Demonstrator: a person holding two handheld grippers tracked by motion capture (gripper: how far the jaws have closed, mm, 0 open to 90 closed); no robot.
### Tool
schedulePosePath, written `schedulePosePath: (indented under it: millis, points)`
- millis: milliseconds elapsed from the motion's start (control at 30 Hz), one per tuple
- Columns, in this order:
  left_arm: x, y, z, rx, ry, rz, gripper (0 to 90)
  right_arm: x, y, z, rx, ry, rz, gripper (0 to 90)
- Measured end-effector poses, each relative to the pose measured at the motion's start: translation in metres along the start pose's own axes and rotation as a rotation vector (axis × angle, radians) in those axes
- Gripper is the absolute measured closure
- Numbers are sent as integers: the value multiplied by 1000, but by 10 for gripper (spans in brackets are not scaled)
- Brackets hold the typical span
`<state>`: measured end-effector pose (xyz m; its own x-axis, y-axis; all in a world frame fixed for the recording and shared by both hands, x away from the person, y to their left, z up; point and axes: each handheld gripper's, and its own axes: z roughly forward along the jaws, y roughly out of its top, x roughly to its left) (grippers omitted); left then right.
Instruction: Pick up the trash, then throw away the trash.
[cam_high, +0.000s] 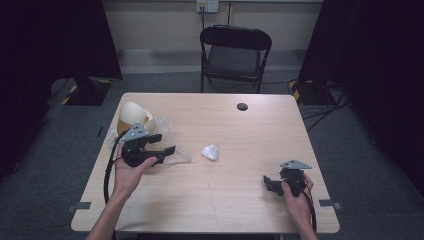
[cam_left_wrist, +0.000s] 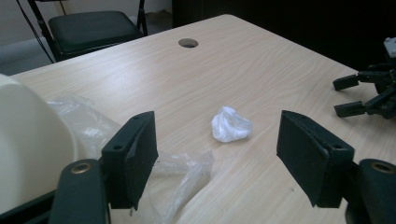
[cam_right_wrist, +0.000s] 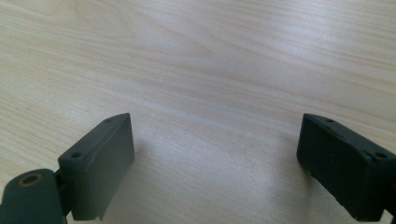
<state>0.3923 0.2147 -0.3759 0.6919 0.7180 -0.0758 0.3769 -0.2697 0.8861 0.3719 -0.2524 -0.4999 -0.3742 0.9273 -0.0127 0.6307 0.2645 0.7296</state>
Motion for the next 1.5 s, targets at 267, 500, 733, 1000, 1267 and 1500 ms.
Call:
schedulePosePath:
  millis: [267, 500, 733, 1000, 1267, 1500]
  points:
    - [-8, 4, 26, 9, -56, -27, 274, 0, 0, 0, 0, 0, 0, 102]
    - [-9, 1, 57, 75, -64, -11, 258, 0, 0, 0, 0, 0, 0, 103]
    - [-12, -2, 95, 133, -70, 8, 259, 0, 1, 1, -1, 0, -1, 95]
    - [-22, 1, 132, 186, -107, 39, 255, 0, 1, 1, -1, 0, 0, 95]
    - [-25, -4, 154, 229, -116, 35, 240, 0, 1, 1, -1, 0, 0, 95]
    - [-18, -17, 179, 273, -117, 0, 226, 0, 1, 1, -1, 0, -1, 95]
